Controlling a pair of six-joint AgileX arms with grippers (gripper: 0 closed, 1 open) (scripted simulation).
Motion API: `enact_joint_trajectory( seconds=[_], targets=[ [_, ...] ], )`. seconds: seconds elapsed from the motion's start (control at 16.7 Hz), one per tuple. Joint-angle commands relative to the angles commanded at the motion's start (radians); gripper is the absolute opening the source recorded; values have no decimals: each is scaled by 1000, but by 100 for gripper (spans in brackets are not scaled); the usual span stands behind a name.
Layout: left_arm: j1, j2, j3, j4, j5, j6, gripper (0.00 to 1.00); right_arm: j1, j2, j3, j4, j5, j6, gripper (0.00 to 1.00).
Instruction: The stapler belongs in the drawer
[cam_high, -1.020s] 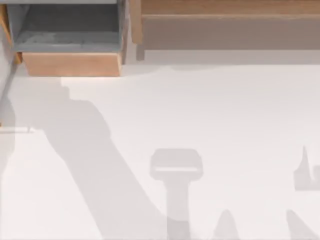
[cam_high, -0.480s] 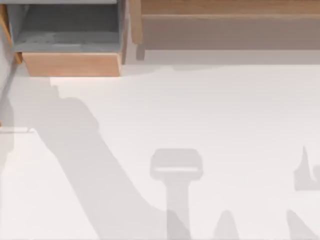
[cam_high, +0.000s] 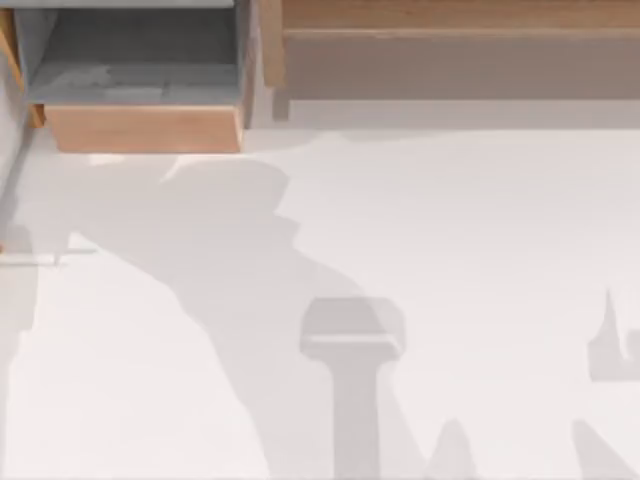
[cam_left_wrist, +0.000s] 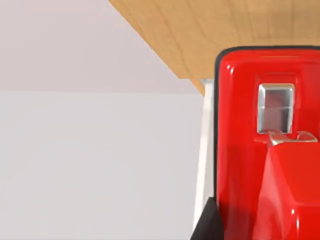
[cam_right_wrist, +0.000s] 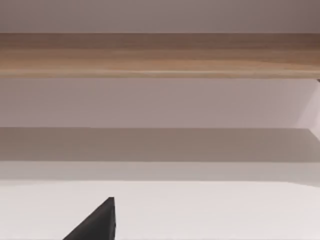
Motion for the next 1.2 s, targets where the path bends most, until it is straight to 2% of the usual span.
enact_joint_trajectory(
  seconds=[0.24, 0.54, 0.96, 1.2],
  targets=[
    [2, 13, -16, -4, 25, 1, 0, 0, 0, 0, 0, 0, 0, 100],
    [-35, 211, -105, -79, 78, -29, 0, 0, 0, 0, 0, 0, 0, 100],
    [-36, 267, -150, -124, 88, -44, 0, 0, 0, 0, 0, 0, 0, 100],
    [-36, 267, -150, -124, 88, -44, 30, 0, 0, 0, 0, 0, 0, 100]
  ],
)
